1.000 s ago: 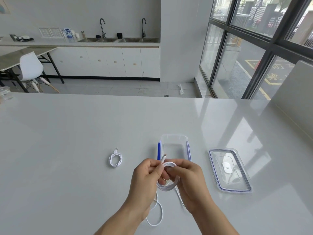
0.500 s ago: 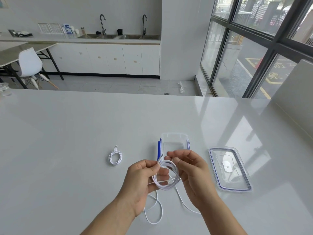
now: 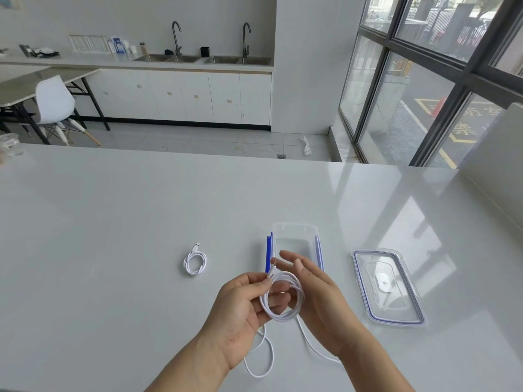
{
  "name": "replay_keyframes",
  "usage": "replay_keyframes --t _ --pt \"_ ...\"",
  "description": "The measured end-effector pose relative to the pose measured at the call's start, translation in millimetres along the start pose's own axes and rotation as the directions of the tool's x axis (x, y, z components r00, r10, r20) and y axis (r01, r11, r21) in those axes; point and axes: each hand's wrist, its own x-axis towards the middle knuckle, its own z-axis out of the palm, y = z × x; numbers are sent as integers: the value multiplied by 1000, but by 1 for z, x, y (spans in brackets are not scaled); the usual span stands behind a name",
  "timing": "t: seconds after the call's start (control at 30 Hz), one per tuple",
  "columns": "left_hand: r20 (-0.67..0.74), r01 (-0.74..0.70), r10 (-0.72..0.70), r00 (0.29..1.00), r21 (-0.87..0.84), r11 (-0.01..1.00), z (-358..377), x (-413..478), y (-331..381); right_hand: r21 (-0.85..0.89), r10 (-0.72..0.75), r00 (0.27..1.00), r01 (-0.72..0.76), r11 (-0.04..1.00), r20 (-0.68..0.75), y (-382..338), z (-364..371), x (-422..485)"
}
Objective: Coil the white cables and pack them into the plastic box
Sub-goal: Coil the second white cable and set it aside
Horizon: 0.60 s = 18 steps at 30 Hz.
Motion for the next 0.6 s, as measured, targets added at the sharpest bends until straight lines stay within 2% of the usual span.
replay_keyframes --t 0.13,0.3,0.6 --pt "-11 -14 13 1000 -47 999 -2 2 6 -102 -76 989 63 993 -129 -1 -7 -2" --pt "-34 -21 19 999 -63 998 -10 8 9 -341 -129 986 84 936 -109 5 -13 -9" --pt "-96 -60 73 993 132 989 -32 17 5 -388 -155 970 72 919 -187 20 -6 8"
